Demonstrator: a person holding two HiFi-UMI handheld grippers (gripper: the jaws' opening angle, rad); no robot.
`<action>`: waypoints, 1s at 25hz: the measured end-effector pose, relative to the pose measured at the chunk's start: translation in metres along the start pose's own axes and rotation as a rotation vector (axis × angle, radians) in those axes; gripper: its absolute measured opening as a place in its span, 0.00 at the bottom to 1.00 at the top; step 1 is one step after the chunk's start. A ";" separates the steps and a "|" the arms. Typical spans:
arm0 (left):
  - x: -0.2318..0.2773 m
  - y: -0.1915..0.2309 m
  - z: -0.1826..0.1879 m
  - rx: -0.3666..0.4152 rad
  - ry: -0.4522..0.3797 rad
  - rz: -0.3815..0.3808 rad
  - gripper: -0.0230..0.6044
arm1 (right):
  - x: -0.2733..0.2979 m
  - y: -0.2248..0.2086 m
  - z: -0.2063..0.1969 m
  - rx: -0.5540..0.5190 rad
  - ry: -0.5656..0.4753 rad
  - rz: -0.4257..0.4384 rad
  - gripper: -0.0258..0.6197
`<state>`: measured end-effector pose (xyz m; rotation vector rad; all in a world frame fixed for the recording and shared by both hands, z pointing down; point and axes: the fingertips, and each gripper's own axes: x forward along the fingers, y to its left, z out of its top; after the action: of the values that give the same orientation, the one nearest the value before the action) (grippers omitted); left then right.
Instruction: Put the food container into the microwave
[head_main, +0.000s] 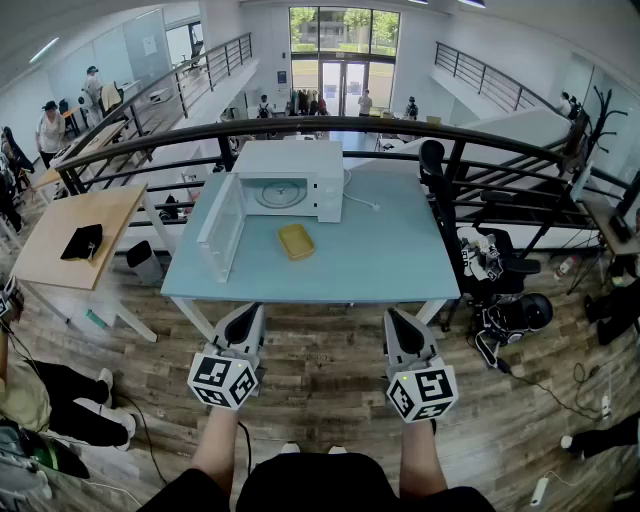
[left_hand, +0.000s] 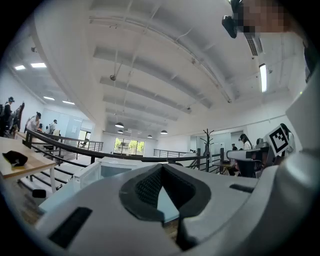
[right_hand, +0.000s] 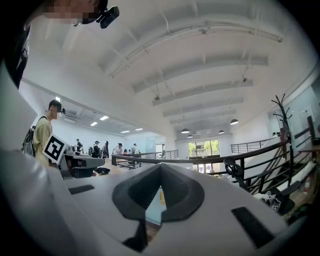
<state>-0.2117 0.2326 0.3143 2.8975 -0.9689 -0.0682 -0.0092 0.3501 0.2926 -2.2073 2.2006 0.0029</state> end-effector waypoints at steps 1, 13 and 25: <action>0.001 -0.001 0.001 0.002 -0.002 -0.003 0.05 | 0.001 0.000 0.001 -0.003 -0.001 0.003 0.05; 0.004 -0.022 0.001 0.019 0.000 0.012 0.05 | -0.008 -0.006 -0.004 0.020 0.005 0.060 0.05; 0.005 -0.060 -0.017 0.002 0.027 0.028 0.05 | -0.033 -0.032 -0.020 0.078 0.015 0.119 0.05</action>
<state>-0.1704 0.2782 0.3256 2.8773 -1.0057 -0.0258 0.0220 0.3826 0.3140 -2.0413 2.2945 -0.0952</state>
